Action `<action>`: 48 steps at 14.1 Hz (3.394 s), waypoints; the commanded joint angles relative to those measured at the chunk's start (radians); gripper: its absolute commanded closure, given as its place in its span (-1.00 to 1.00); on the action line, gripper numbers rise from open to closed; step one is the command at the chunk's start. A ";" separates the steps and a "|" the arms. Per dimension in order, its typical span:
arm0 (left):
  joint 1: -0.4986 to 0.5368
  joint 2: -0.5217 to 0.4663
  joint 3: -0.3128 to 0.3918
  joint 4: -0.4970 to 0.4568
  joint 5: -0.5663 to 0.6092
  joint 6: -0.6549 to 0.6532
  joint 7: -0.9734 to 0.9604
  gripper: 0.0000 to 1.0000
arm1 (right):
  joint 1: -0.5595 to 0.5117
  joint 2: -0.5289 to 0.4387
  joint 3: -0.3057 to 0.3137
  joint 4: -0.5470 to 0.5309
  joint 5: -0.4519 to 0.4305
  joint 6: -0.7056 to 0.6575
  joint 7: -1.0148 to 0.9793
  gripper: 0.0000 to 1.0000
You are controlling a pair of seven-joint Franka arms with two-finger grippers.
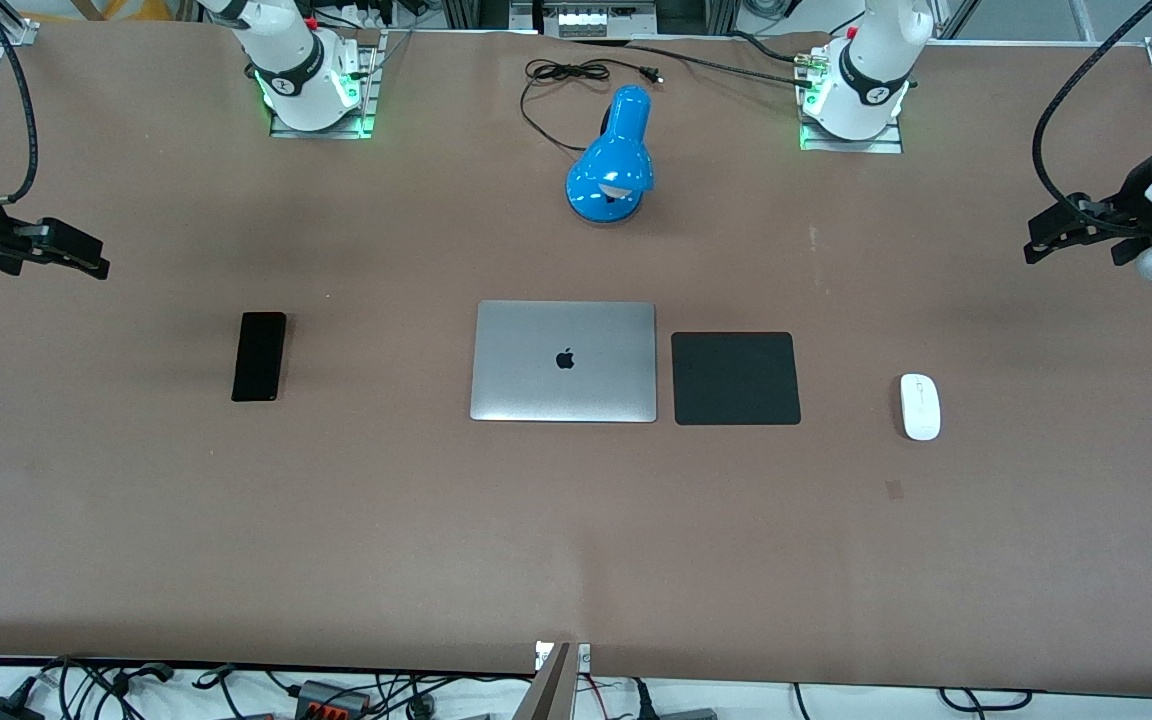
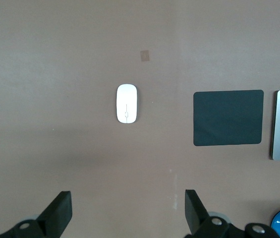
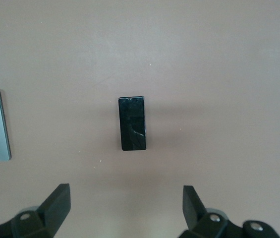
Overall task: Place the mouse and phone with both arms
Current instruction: 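Reach the right gripper to the black phone while the left gripper reaches the mouse, then grasp the phone with the right gripper while the left gripper grasps the mouse, then carry the phone beside the laptop while the left gripper carries the mouse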
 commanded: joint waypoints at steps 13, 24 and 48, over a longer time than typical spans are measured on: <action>-0.006 0.253 0.006 0.049 -0.014 0.001 0.005 -1.00 | -0.037 0.021 -0.007 -0.562 0.002 0.579 -0.005 -1.00; 0.051 0.533 0.008 -0.225 -0.002 0.826 0.112 -1.00 | -0.027 0.248 0.008 -0.673 -0.043 0.946 -0.051 -1.00; 0.054 0.379 0.006 -0.307 -0.002 0.720 0.149 0.40 | -0.004 0.334 0.008 -0.672 -0.043 1.002 -0.100 1.00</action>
